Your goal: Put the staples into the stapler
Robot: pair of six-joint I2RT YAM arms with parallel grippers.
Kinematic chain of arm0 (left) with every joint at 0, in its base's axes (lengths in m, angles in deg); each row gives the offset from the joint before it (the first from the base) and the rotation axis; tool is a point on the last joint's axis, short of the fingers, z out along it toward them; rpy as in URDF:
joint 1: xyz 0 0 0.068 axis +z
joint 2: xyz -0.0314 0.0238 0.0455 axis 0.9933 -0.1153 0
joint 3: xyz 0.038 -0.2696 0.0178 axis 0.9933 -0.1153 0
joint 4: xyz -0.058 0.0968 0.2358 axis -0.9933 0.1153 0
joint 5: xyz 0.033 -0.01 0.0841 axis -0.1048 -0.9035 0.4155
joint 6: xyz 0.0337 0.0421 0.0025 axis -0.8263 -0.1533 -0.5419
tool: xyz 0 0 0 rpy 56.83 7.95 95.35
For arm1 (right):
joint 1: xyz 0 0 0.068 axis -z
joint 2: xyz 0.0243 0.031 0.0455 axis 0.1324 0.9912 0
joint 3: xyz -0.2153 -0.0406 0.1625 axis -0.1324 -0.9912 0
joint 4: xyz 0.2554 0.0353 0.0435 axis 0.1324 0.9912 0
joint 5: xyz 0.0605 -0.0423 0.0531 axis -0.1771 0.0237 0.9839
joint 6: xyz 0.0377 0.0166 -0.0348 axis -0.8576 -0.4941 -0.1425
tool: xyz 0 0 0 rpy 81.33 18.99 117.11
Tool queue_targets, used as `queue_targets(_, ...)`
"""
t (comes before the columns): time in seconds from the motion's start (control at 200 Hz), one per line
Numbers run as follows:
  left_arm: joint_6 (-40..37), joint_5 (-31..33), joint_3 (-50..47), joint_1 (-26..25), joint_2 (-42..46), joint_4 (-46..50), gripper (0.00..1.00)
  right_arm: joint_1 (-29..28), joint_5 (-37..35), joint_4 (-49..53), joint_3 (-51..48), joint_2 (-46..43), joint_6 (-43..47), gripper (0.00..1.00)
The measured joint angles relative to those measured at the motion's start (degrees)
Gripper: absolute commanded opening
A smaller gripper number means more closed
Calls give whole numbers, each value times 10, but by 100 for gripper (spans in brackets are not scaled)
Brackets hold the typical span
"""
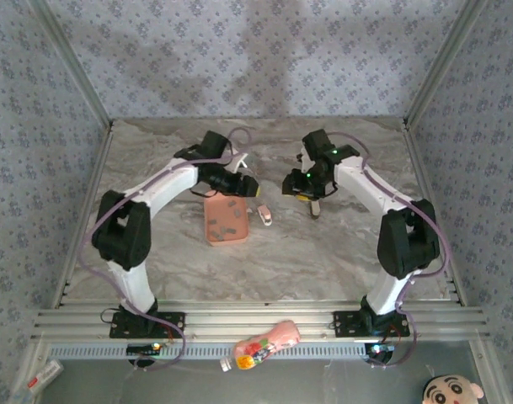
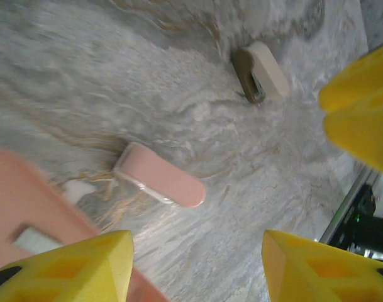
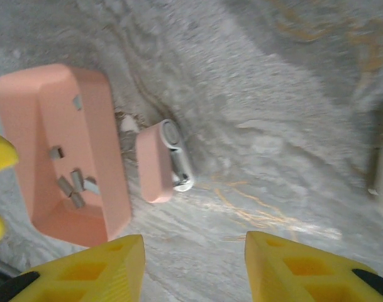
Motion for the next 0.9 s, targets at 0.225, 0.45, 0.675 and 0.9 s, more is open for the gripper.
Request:
queue_targets(0.225,39,30,-97,40,83,-71,57,-43,36,-12,0,43,-22,47)
queue_targets(0.45,44,40,-162,51,134,-114,57,-55,53,-12,0,84,-30,46)
queue_targets(0.675,35,40,-197,52,149,-140,58,-56,64,-10,4,120,-32,44)
queue_targets(0.9,35,40,-201,52,149,-154,58,-56,69,-2,31,137,-33,42)
